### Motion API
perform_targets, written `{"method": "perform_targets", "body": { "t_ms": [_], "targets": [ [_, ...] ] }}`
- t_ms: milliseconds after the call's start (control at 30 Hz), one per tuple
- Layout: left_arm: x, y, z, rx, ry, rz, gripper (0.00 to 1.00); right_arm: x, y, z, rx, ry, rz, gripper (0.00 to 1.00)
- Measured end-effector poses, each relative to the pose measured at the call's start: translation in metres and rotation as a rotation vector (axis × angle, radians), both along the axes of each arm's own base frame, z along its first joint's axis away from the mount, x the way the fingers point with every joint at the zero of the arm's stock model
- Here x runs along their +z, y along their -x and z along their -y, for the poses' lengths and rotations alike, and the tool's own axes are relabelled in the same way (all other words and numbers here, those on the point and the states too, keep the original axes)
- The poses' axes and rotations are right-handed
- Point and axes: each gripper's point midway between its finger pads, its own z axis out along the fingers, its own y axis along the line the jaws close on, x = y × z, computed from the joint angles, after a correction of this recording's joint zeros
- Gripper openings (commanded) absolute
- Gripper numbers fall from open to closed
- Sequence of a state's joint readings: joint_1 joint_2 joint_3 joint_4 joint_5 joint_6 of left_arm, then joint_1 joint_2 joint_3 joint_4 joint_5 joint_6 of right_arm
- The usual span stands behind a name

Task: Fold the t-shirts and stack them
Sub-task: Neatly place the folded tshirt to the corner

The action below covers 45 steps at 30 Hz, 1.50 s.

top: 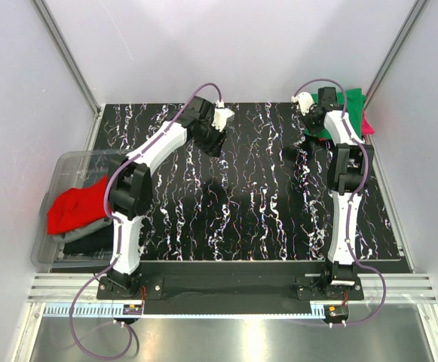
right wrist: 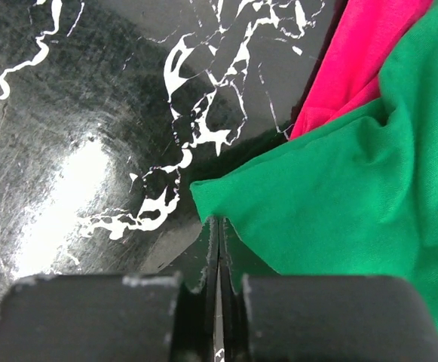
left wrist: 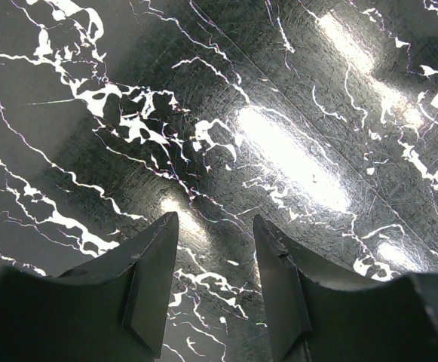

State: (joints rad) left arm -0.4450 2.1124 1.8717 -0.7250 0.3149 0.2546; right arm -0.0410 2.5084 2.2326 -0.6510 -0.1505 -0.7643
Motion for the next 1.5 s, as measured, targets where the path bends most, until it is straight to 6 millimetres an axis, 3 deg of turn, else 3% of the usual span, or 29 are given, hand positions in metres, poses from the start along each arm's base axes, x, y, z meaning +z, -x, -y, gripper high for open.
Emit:
{"method": "perform_targets", "body": {
  "t_ms": [33, 167, 200, 600, 767, 867, 1167, 1267, 1333, 1500],
  "targets": [
    [0.0, 0.0, 0.0, 0.0, 0.0, 0.0, 0.49, 0.0, 0.001, 0.0, 0.0, 0.0, -0.001, 0.01],
    [0.0, 0.0, 0.0, 0.0, 0.001, -0.001, 0.49, -0.004, 0.008, 0.0, 0.002, 0.004, -0.018, 0.35],
    [0.0, 0.0, 0.0, 0.0, 0.001, -0.001, 0.49, -0.005, 0.01, 0.0, 0.005, 0.008, -0.022, 0.37],
    [0.001, 0.0, 0.001, -0.001, 0.003, 0.0, 0.5, -0.006, 0.005, 0.008, -0.008, 0.064, -0.012, 0.28],
    [0.001, 0.0, 0.001, -0.002, 0.003, 0.0, 0.5, -0.009, -0.001, 0.008, 0.008, 0.08, 0.0, 0.04],
    [0.001, 0.0, 0.002, -0.003, 0.003, 0.001, 0.5, -0.01, -0.001, 0.008, 0.016, 0.084, -0.001, 0.0],
    [-0.001, -0.002, 0.006, -0.009, 0.005, 0.003, 0.49, -0.013, 0.002, 0.006, 0.027, 0.081, -0.004, 0.0],
    [-0.002, -0.001, 0.007, -0.01, 0.004, 0.0, 0.49, -0.012, 0.008, 0.006, 0.029, 0.083, -0.009, 0.24],
    [-0.002, -0.001, 0.007, -0.009, 0.004, -0.002, 0.5, -0.009, 0.011, 0.007, 0.031, 0.091, -0.006, 0.35],
    [-0.002, 0.0, 0.008, -0.006, 0.007, -0.006, 0.49, -0.004, 0.006, 0.013, 0.029, 0.128, 0.018, 0.39]
  ]
}}
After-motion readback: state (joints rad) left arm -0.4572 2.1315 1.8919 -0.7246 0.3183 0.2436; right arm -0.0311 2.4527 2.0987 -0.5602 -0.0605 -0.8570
